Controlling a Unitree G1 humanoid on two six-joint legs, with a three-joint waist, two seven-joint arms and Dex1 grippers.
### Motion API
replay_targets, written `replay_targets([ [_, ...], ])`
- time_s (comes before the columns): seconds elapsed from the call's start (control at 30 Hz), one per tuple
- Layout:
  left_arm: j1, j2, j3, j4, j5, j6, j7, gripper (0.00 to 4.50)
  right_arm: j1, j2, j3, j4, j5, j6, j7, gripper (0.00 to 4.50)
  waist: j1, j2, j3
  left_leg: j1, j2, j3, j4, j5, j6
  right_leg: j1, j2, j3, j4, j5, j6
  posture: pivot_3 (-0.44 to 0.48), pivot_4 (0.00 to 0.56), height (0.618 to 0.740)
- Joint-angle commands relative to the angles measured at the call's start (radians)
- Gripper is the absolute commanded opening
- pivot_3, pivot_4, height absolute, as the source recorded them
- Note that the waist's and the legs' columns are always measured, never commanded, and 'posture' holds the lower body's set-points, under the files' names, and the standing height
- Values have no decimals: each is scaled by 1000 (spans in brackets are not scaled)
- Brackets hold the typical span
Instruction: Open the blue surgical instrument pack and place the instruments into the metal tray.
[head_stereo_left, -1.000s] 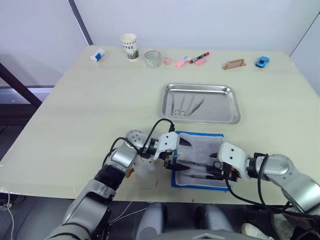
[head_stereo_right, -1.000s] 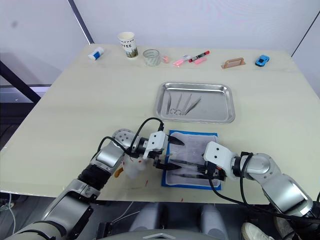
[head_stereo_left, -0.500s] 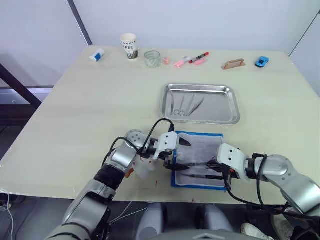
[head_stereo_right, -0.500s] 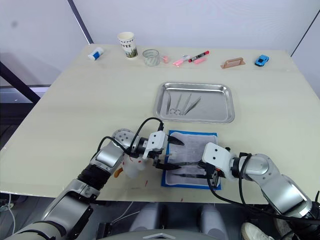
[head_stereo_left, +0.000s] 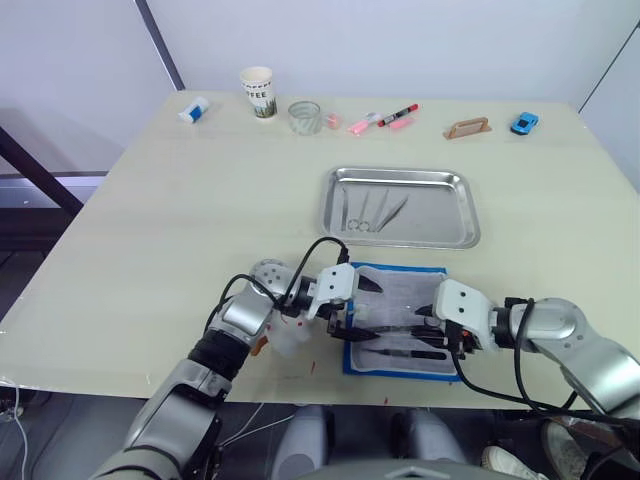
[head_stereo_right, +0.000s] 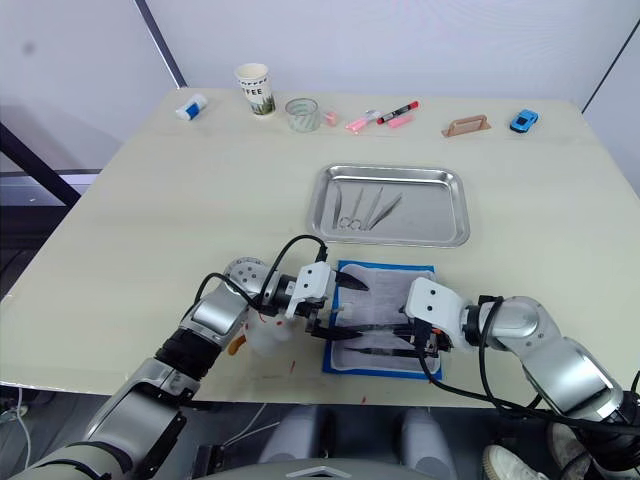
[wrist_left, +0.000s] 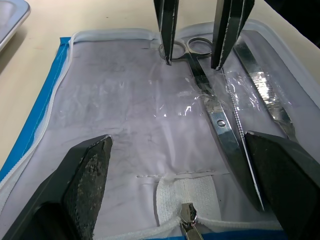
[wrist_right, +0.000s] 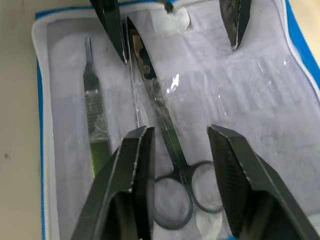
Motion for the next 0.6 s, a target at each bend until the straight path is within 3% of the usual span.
replay_targets([
  [0.03, 13, 5, -24, 20, 39, 8, 3, 4500, -12, -22, -7, 9, -10, -41, 29, 1906, 0, 0, 0, 0, 0, 0, 0, 0, 0, 0, 0, 0, 0, 0, 0, 0, 150, 740],
  [0.6, 14, 0, -23, 21, 38, 11, 10, 4500, -27, -3, 44, 54, -53, -64, 59, 1906, 0, 0, 0, 0, 0, 0, 0, 0, 0, 0, 0, 0, 0, 0, 0, 0, 150, 740],
])
